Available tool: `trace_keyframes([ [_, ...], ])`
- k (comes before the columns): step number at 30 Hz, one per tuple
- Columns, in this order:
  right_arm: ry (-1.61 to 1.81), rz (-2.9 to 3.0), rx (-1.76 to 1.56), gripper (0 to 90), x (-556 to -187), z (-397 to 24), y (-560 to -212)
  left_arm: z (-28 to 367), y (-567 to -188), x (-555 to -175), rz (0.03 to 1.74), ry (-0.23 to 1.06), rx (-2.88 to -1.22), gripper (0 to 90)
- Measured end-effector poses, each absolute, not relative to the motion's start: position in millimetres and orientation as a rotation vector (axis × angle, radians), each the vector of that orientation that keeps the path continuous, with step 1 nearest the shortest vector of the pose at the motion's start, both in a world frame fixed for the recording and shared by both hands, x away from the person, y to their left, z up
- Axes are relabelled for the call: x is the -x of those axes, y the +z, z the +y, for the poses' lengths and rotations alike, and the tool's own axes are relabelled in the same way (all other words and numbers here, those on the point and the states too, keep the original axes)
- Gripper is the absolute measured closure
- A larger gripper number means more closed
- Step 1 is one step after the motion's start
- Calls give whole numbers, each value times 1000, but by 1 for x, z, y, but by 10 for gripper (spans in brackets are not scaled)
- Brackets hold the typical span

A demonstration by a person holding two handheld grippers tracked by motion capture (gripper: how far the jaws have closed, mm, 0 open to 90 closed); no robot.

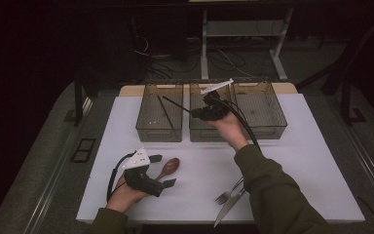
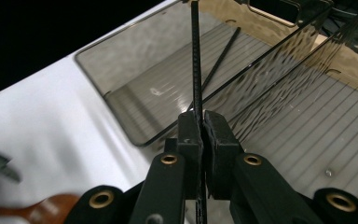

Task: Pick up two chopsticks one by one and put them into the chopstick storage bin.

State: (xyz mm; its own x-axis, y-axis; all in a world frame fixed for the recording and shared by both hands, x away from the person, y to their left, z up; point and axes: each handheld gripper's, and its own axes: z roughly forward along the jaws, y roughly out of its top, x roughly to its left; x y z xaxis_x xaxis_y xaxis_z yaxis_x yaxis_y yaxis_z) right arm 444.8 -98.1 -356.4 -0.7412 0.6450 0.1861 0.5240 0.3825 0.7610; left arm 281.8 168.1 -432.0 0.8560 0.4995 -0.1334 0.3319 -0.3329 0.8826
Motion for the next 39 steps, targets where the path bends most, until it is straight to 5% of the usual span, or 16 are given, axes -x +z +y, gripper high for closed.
trace_keyframes([
  [39, 1067, 2488, -1239, 838, -518, -1, -375, 166, -429, -282, 590, 196, -1947, 0],
])
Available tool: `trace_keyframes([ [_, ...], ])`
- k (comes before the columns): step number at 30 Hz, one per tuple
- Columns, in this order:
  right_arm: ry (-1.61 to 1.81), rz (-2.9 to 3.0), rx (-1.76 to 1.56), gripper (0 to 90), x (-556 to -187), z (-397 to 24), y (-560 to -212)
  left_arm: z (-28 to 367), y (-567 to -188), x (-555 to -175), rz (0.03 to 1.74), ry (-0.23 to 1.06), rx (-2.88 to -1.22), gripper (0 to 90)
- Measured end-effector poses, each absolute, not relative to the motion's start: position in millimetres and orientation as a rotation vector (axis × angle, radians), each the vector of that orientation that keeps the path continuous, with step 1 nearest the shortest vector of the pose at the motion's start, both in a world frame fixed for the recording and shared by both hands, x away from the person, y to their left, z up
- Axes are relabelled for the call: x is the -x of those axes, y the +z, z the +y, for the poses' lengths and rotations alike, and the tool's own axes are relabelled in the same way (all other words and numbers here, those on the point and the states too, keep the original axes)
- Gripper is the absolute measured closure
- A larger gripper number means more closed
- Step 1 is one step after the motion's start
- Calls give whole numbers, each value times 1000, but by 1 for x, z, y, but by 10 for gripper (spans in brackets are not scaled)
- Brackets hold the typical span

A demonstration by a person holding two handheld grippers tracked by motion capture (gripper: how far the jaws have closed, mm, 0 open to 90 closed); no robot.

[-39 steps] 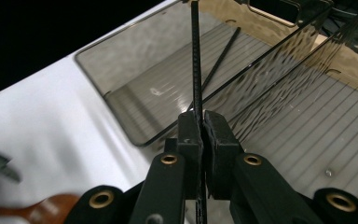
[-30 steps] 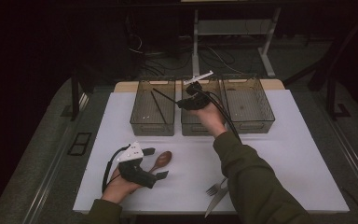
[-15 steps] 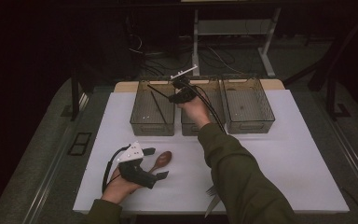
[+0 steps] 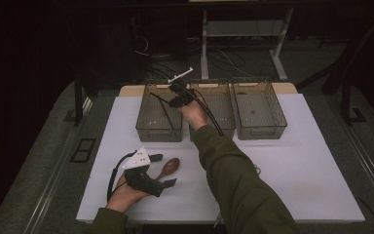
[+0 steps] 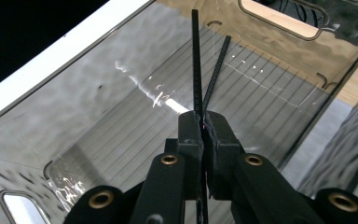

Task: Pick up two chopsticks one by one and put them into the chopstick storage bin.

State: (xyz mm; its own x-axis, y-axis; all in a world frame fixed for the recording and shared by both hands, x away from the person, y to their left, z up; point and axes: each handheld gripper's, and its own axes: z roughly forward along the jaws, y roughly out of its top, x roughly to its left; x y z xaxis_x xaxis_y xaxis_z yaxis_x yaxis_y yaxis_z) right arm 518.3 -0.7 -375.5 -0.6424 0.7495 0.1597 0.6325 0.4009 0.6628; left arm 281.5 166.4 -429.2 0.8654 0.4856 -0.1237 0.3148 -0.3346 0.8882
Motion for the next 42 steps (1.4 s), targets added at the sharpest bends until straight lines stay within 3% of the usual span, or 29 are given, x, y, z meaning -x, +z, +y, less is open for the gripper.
trace_keyframes([
  [19, 1227, 2568, -1140, 461, -504, -22, -357, 166, -430, -282, 584, 198, -1959, 0],
  [31, 1304, 2544, -1031, 350, -479, -60, -347, 167, -430, -280, 606, 204, -1965, 0],
  [42, 1375, 2501, -971, 332, -451, -100, -336, 166, -431, -280, 619, 211, -1977, 0],
])
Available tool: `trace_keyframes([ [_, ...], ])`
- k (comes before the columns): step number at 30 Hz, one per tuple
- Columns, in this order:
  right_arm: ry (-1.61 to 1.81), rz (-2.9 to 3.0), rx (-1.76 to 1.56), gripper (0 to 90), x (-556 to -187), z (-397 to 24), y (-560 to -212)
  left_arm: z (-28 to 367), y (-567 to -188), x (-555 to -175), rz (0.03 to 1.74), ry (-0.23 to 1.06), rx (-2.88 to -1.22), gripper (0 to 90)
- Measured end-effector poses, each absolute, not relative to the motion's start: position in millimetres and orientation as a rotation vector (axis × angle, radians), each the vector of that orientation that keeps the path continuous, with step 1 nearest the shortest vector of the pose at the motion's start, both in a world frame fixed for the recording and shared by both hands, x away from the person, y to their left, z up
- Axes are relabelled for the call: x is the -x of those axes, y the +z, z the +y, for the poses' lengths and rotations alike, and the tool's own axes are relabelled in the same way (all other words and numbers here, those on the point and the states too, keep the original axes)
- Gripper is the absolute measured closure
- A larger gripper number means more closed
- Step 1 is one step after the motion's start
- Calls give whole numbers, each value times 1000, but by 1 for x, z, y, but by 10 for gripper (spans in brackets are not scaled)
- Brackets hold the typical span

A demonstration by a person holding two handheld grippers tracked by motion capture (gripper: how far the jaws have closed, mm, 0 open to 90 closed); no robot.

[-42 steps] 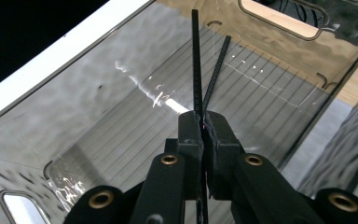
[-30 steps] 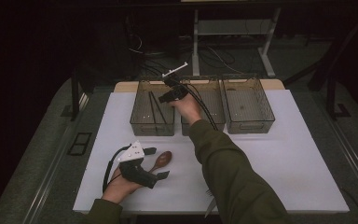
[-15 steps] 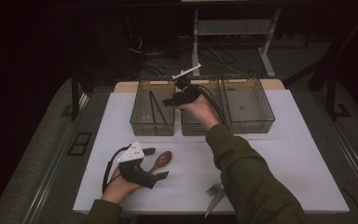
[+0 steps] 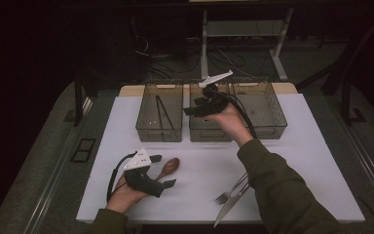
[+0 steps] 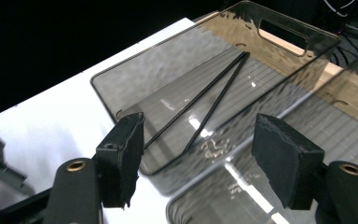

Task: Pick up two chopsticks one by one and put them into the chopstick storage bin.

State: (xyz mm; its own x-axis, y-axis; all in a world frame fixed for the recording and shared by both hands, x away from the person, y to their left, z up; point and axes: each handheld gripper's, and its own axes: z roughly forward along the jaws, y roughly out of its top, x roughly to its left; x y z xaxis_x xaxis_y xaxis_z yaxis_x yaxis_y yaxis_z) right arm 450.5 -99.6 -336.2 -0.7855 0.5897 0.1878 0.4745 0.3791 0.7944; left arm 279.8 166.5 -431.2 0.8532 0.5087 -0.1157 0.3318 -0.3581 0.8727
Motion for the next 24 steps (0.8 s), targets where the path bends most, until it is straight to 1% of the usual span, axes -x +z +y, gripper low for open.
trace_keyframes([
  [13, 1425, 2446, -910, 311, -412, -150, -326, 168, -432, -280, 634, 228, -1991, 0],
  [24, 1482, 2399, -908, 278, -377, -196, -335, 167, -434, -281, 646, 235, -2007, 0],
])
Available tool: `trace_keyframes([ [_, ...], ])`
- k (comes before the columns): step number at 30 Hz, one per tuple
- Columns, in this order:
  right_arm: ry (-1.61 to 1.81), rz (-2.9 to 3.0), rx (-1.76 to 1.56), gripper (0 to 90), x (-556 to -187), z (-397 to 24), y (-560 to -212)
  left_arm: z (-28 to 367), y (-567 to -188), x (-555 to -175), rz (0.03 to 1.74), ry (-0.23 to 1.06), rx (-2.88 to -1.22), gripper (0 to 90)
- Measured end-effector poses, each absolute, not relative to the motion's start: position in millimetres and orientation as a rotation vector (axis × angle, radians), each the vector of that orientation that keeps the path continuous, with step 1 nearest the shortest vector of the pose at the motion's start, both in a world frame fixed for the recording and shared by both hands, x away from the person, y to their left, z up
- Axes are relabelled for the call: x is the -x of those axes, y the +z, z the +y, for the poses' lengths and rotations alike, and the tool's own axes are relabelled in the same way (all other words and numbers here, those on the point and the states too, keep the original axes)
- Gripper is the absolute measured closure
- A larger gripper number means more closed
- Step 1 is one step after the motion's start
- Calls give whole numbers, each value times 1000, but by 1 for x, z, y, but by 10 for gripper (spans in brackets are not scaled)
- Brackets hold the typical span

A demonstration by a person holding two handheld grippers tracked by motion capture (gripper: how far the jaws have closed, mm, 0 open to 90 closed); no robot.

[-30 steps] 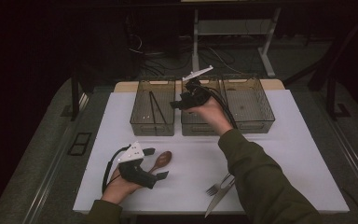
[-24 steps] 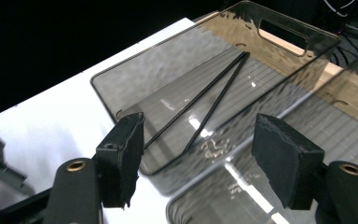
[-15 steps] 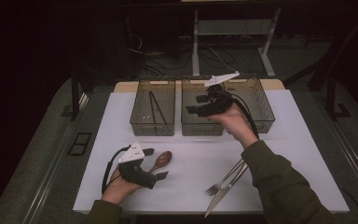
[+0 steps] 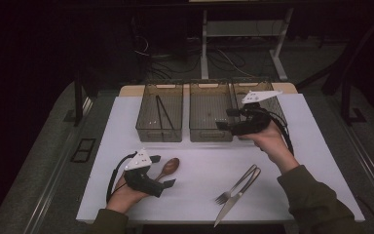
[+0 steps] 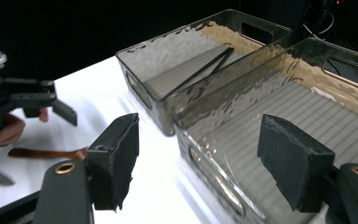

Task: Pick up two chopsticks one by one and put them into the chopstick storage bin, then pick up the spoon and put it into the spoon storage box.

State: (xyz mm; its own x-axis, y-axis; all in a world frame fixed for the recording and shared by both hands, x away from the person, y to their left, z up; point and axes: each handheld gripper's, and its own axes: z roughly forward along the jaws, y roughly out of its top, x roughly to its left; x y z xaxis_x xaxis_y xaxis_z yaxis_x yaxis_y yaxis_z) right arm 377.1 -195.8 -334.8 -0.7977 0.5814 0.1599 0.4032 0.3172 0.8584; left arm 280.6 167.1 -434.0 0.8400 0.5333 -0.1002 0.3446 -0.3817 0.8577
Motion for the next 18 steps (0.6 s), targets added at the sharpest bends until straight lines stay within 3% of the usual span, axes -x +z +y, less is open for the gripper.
trace_keyframes([
  [18, 1493, 2343, -955, 180, -320, -252, -376, 166, -436, -280, 662, 241, -2016, 0],
])
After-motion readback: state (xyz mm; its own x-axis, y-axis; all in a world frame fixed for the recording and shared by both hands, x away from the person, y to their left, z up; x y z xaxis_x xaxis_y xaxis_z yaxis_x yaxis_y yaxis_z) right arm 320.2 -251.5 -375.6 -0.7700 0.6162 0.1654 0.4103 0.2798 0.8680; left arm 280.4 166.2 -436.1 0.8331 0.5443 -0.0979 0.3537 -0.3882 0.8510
